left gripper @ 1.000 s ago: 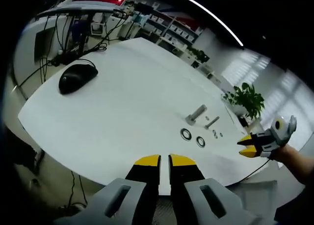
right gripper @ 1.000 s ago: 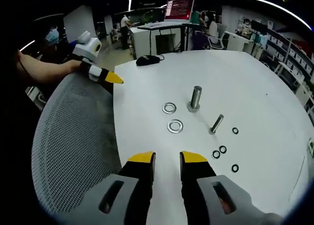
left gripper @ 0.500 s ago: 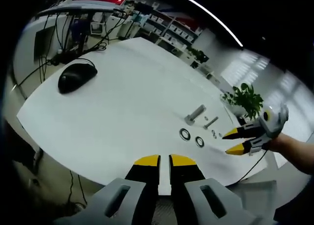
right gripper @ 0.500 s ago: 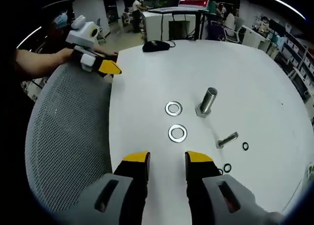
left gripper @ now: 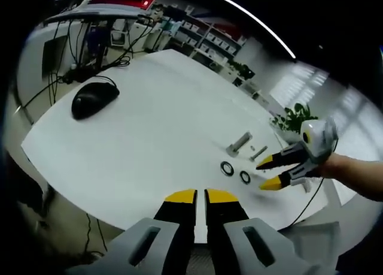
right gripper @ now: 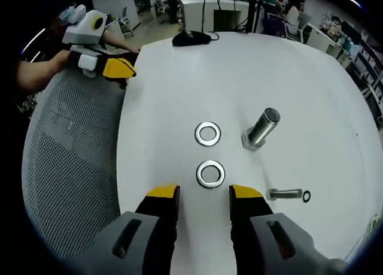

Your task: Place the washer onto the threaded stud by aligning its center hole with the stud, sliding it down to the base, and recovering from edge contact or off-axis alignment until the washer reaches the visible bottom stop.

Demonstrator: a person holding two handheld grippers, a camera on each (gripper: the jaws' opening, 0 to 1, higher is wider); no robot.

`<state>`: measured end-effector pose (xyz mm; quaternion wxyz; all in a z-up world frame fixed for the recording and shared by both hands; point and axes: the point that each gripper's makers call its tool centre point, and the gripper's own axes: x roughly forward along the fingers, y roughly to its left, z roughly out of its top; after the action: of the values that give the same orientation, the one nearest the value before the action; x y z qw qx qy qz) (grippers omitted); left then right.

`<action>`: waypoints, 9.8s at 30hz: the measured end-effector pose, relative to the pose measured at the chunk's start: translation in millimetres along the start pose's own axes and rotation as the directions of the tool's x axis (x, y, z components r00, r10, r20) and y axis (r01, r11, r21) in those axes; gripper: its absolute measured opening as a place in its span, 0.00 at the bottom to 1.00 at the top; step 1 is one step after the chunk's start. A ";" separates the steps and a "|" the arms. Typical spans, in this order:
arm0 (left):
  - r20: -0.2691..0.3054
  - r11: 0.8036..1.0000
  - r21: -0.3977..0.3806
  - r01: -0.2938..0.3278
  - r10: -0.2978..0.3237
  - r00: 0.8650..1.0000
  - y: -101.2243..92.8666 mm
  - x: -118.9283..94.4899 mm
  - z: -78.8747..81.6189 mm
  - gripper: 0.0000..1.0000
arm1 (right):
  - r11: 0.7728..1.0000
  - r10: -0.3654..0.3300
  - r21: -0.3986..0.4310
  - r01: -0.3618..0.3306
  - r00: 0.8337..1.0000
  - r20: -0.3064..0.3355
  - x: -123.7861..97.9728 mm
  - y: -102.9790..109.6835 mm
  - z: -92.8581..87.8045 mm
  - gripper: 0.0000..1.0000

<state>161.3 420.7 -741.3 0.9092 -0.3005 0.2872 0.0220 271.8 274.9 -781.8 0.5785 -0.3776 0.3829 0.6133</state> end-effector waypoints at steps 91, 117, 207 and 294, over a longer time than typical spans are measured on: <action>0.009 1.000 0.026 -0.004 0.004 1.000 2.6 0.4 2.3 0.00 | 0.960 -0.043 -0.278 0.009 0.992 -0.118 -31.4 -26.5 43.5 0.23; 0.011 1.000 0.028 -0.002 0.002 1.000 2.3 -0.3 2.8 0.00 | 0.944 -0.081 -0.329 0.035 0.989 -0.127 -41.5 -55.4 71.7 0.23; 0.035 1.000 0.027 0.002 -0.003 0.999 3.1 1.3 7.8 0.00 | 0.960 -0.015 -0.279 -0.001 0.998 -0.057 -20.9 -37.6 82.5 0.42; 0.041 1.000 0.026 0.008 -0.009 0.999 2.1 0.8 8.7 0.00 | 0.928 0.051 -0.354 -0.117 0.981 -0.189 43.6 -1.7 52.6 0.23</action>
<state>166.0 427.2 -737.1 0.9189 -0.2894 0.2672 0.0205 270.5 341.0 -799.2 0.4355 -0.5141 0.3286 0.6619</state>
